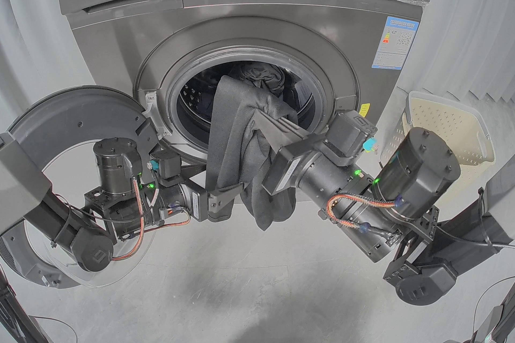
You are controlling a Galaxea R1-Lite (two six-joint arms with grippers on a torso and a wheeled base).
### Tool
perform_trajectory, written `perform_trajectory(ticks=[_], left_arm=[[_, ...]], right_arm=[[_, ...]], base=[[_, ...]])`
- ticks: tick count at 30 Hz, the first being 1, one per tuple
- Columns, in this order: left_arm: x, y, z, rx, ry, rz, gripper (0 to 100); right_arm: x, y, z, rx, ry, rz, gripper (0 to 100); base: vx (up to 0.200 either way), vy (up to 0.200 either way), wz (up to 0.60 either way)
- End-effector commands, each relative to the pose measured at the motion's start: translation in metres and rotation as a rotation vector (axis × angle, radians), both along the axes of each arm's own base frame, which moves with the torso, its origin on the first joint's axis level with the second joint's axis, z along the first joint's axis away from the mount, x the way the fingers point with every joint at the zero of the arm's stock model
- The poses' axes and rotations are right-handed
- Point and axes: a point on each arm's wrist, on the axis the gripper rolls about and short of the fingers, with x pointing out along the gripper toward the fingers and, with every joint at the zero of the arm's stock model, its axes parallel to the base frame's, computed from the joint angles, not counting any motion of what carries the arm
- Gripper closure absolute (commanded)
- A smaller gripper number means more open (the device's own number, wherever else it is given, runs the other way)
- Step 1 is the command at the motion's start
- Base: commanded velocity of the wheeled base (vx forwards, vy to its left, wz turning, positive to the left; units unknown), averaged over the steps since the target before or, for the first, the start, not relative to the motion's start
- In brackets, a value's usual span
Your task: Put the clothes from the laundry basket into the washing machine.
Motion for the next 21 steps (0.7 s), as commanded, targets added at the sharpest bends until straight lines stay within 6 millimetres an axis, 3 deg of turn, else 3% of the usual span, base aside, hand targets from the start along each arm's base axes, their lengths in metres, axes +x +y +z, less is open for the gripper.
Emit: perform_trajectory(ticks=[1, 12, 21], left_arm=[[0.005, -0.001, -0.006, -0.003, -0.004, 0.01, 100], [-0.016, -0.004, -0.005, -0.046, -0.097, -0.019, 100], [-0.021, -0.003, -0.005, -0.056, -0.114, -0.023, 100]], right_arm=[[-0.001, -0.001, -0.001, 0.0, 0.0, 0.0, 100], [0.004, -0.005, -0.007, -0.013, 0.01, -0.017, 100], [0.005, -0.005, -0.009, -0.019, 0.016, -0.021, 100]], base=[[0.0, 0.0, 0.0], [0.0, 0.0, 0.0], [0.0, 0.0, 0.0]])
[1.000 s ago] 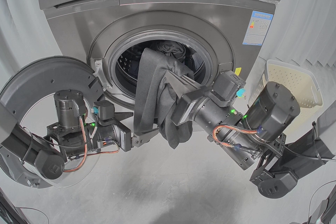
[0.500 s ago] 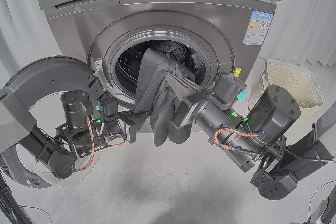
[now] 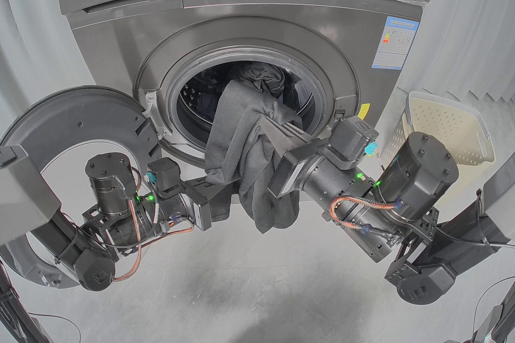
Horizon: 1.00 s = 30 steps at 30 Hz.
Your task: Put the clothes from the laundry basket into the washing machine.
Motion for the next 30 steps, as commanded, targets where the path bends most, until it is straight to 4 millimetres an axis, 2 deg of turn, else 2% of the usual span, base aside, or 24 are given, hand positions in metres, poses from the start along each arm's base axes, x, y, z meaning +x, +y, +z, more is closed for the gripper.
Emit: perform_trajectory(ticks=[1, 9, 14, 21, 22, 27, 30], left_arm=[[-0.006, 0.003, 0.002, -0.009, -0.015, -0.002, 100], [-0.049, 0.013, 0.02, -0.107, -0.099, -0.058, 100], [-0.058, 0.013, 0.04, -0.174, -0.153, -0.13, 100], [-0.064, 0.011, 0.045, -0.195, -0.154, -0.181, 100], [-0.064, 0.01, 0.045, -0.196, -0.155, -0.184, 100], [-0.061, 0.007, 0.051, -0.213, -0.173, -0.18, 100], [-0.056, 0.005, 0.057, -0.246, -0.181, -0.173, 100]], right_arm=[[0.001, 0.0, -0.002, -0.004, 0.006, -0.004, 100], [0.016, -0.007, -0.027, -0.062, 0.064, -0.049, 100], [0.026, -0.008, -0.042, -0.095, 0.094, -0.067, 100], [0.03, -0.003, -0.054, -0.124, 0.113, -0.056, 100], [0.031, -0.003, -0.056, -0.126, 0.115, -0.056, 0], [0.03, -0.002, -0.06, -0.136, 0.128, -0.052, 0], [0.028, -0.006, -0.07, -0.167, 0.158, -0.055, 0]], base=[[0.0, 0.0, 0.0], [0.0, 0.0, 0.0], [0.0, 0.0, 0.0], [0.0, 0.0, 0.0], [0.0, 0.0, 0.0], [0.0, 0.0, 0.0], [0.0, 0.0, 0.0]])
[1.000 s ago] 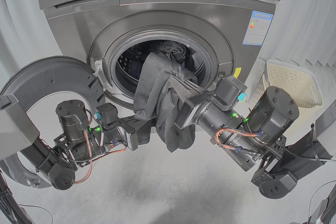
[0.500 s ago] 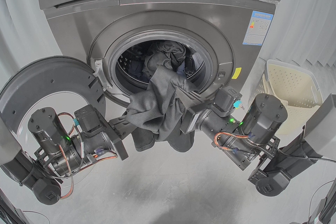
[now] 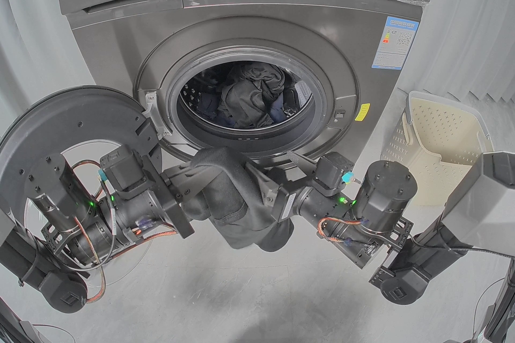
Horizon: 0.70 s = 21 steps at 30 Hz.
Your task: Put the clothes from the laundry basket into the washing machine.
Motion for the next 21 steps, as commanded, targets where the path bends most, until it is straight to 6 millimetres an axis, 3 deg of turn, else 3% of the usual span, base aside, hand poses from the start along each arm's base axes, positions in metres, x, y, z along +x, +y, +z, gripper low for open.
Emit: perform_trajectory(ticks=[1, 8, 21], left_arm=[[0.006, -0.003, 0.012, -0.051, -0.023, 0.025, 100], [0.022, -0.01, 0.022, -0.113, -0.041, 0.122, 100], [0.043, -0.017, 0.026, -0.161, -0.052, 0.238, 100]], right_arm=[[-0.003, -0.004, -0.017, -0.052, 0.052, -0.001, 0], [-0.009, -0.01, -0.041, -0.122, 0.113, -0.002, 0], [-0.011, -0.009, -0.042, -0.13, 0.112, 0.002, 0]], base=[[0.0, 0.0, 0.0], [0.0, 0.0, 0.0], [0.0, 0.0, 0.0]])
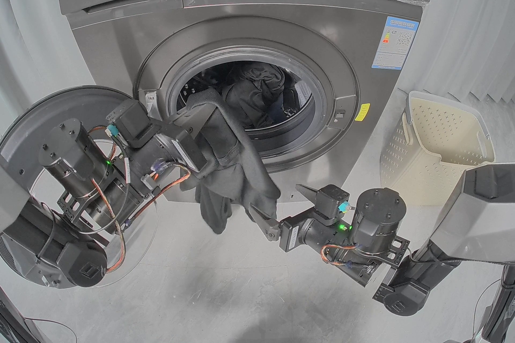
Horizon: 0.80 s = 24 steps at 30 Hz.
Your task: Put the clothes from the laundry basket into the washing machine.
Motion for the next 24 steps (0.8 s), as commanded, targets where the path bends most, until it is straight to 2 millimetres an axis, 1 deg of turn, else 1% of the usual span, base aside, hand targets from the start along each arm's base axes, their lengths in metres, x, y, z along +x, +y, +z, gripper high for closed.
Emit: perform_trajectory(ticks=[1, 4, 8, 9, 10, 11, 13, 15, 17, 20, 22, 24], left_arm=[[0.004, -0.002, -0.002, 0.001, 0.003, 0.002, 100], [0.005, -0.003, 0.0, -0.003, -0.004, 0.002, 100], [0.006, -0.004, 0.002, -0.012, -0.009, 0.014, 100], [0.006, -0.004, 0.002, -0.012, -0.009, 0.014, 100], [0.008, -0.004, 0.002, -0.014, -0.012, 0.014, 100], [0.008, -0.004, 0.002, -0.014, -0.011, 0.017, 100], [0.009, -0.005, 0.003, -0.016, -0.014, 0.017, 100], [0.009, -0.005, 0.003, -0.016, -0.014, 0.017, 100], [0.009, -0.005, 0.003, -0.017, -0.013, 0.02, 100], [0.01, -0.005, 0.003, -0.02, -0.012, 0.027, 100], [0.009, -0.005, 0.003, -0.019, -0.014, 0.027, 100], [0.009, -0.004, 0.004, -0.02, -0.015, 0.029, 100]], right_arm=[[-0.003, 0.003, -0.001, -0.003, 0.001, 0.011, 0], [-0.007, 0.007, -0.003, -0.006, 0.003, 0.031, 0], [-0.012, 0.019, -0.013, -0.024, 0.014, 0.088, 0], [-0.012, 0.019, -0.013, -0.024, 0.014, 0.088, 0], [-0.014, 0.024, -0.018, -0.033, 0.01, 0.116, 0], [-0.013, 0.024, -0.018, -0.032, 0.009, 0.117, 0], [-0.017, 0.032, -0.015, -0.013, -0.013, 0.173, 0], [-0.016, 0.036, -0.016, -0.008, -0.018, 0.188, 0], [-0.012, 0.044, -0.018, -0.006, -0.034, 0.215, 0], [-0.011, 0.053, -0.018, 0.002, -0.056, 0.263, 0], [-0.011, 0.055, -0.016, 0.007, -0.061, 0.267, 0], [-0.008, 0.063, -0.017, 0.018, -0.072, 0.276, 0]], base=[[0.0, 0.0, 0.0], [0.0, 0.0, 0.0], [0.0, 0.0, 0.0], [0.0, 0.0, 0.0], [0.0, 0.0, 0.0], [0.0, 0.0, 0.0], [0.0, 0.0, 0.0], [0.0, 0.0, 0.0], [0.0, 0.0, 0.0], [0.0, 0.0, 0.0], [0.0, 0.0, 0.0], [0.0, 0.0, 0.0]])
